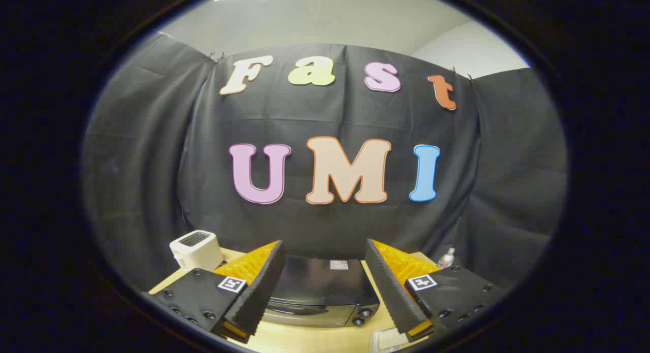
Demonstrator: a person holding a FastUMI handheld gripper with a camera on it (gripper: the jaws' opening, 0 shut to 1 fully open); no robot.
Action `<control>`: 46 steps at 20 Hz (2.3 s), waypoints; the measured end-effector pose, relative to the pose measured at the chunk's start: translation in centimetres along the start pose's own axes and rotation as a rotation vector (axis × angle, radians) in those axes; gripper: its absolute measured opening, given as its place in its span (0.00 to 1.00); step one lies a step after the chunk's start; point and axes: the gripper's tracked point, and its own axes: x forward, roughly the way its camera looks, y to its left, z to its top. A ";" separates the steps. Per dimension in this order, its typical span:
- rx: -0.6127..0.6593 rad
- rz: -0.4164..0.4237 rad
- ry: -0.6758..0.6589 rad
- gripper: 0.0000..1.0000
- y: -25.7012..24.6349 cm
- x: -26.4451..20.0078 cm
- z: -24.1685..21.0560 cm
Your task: Open the toaster oven, put the food inside, and close the toaster oven door.
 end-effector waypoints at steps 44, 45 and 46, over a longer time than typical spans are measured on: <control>0.084 0.073 0.183 1.00 8.6 7.1 -20.4; 0.099 0.070 0.153 1.00 8.4 6.6 -20.1; 0.090 0.070 0.152 1.00 8.3 6.1 -20.4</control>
